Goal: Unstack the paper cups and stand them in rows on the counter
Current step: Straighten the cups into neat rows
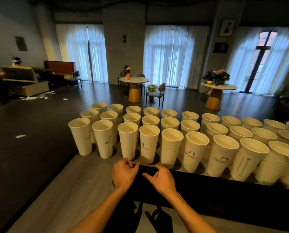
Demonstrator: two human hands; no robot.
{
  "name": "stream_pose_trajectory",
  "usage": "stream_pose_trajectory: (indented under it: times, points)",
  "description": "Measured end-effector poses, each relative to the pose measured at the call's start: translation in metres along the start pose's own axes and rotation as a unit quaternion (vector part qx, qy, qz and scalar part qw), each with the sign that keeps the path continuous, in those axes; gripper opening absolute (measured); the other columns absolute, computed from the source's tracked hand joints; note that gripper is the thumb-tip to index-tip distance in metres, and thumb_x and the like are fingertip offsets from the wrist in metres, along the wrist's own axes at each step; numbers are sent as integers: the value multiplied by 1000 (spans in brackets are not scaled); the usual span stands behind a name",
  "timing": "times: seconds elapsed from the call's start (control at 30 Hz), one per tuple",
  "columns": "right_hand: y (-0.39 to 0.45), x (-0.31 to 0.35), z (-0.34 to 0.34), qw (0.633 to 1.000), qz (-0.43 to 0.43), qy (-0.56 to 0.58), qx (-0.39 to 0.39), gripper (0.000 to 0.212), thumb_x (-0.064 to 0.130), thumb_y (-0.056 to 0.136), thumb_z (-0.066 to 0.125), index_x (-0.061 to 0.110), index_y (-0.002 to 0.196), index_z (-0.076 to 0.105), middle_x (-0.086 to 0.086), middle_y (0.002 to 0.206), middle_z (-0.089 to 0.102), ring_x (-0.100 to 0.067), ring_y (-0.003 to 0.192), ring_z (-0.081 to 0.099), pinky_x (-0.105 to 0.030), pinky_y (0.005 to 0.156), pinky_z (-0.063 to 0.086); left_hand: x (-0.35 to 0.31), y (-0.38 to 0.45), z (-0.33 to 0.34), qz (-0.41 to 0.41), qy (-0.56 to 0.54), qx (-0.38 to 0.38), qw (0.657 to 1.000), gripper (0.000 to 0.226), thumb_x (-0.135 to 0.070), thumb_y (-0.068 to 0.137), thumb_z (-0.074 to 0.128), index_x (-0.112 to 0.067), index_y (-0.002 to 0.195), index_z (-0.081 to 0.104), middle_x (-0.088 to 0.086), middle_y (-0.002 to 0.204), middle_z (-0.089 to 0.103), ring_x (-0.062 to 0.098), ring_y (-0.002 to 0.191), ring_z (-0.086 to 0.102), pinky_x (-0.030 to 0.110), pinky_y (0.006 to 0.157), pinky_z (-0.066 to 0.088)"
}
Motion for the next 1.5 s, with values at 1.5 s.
stream_pose_trajectory:
  times: [1.5]
  points:
    - [16, 18, 25, 973, 121, 183, -65, 60, 20, 75, 84, 17, 116, 40, -11, 109, 61, -16, 43, 67, -20, 39, 50, 38, 74, 5, -47, -28, 106, 993, 74, -36, 57, 91, -12, 118, 56, 6, 113, 66, 25, 107, 65, 43, 91, 58]
Point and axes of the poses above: each hand's wrist, its own y-axis towards the middle knuckle, its own z-axis out of the palm, x = y × z, the point moved 6 cm from there along y, towards the middle knuckle
